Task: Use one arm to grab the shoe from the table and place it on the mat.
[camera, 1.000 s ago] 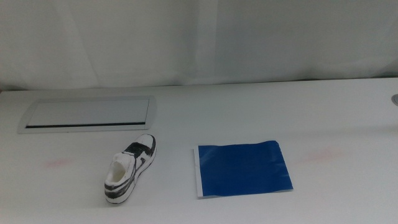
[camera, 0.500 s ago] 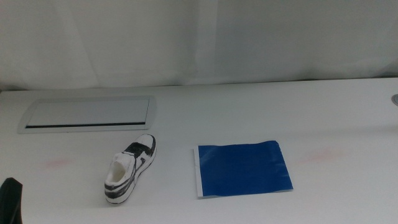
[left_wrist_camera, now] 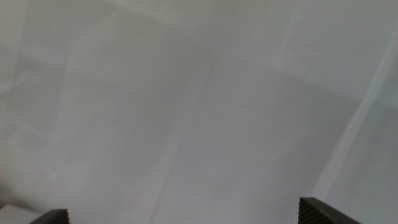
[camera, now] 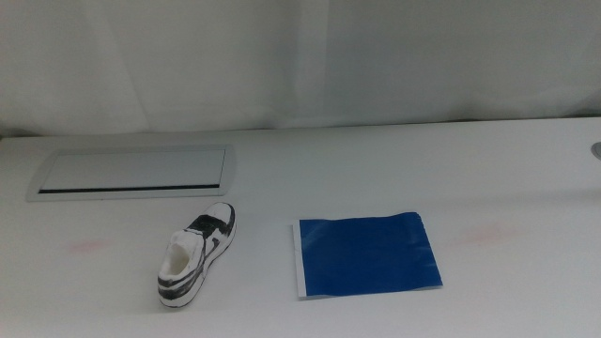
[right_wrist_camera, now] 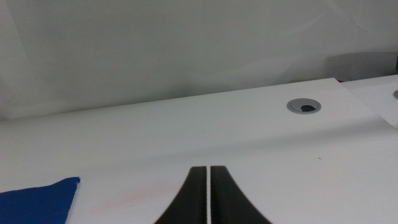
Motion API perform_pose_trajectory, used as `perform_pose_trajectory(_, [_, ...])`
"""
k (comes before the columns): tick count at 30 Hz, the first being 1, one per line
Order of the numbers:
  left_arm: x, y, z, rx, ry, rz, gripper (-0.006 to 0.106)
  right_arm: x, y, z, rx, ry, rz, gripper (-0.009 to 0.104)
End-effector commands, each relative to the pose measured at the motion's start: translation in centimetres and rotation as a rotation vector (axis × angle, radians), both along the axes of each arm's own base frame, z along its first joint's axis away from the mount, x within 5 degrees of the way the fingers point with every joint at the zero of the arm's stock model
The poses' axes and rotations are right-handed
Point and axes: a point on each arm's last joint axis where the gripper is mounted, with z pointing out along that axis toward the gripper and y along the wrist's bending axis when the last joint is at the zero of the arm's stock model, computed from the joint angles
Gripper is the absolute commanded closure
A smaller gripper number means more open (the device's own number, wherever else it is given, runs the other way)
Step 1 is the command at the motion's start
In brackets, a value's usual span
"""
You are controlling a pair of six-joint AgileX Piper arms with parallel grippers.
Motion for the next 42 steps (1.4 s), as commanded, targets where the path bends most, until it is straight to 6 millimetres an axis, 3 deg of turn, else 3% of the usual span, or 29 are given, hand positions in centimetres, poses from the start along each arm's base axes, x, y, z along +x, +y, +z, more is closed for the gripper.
perform_pose_trajectory(1, [0.9,0.0,2.0,-0.048,0.005,-0.012,0.008,0.0,-0.1,-1.3,-0.014,0.033,-0.006,0.098])
perform_pose_trajectory(4, [2.5,0.0,4.4,-0.028,0.039,-0.013,0.008,0.0,-0.1,-1.3,-0.014,0.033,-0.006,0.098])
perform_pose_trajectory(8, [5.3,-0.2,6.6,0.014,0.211,-0.043,0.008,0.0,-0.1,-1.3,-0.014,0.033,-0.006,0.098])
perform_pose_trajectory(15, [10.9,-2.3,8.5,0.183,0.504,-0.362,0.008,0.0,-0.1,-1.3,-0.014,0.033,-0.006,0.098])
perform_pose_trajectory(20, [14.9,-3.0,6.9,0.189,0.679,-0.495,0.009,0.0,-0.1,-1.3,-0.014,0.033,-0.006,0.098])
perform_pose_trajectory(24, [17.0,-4.3,5.0,0.206,0.76,-0.566,0.009,0.0,-0.1,-1.3,-0.014,0.033,-0.006,0.098])
perform_pose_trajectory(37, [20.4,-9.8,-1.8,0.554,1.045,-0.544,0.01,0.0,-0.1,-1.3,-0.014,0.033,-0.006,0.098])
perform_pose_trajectory(42, [21.5,-11.5,-4.5,0.571,1.12,-0.573,0.01,0.0,-0.1,-1.3,-0.014,0.033,-0.006,0.098])
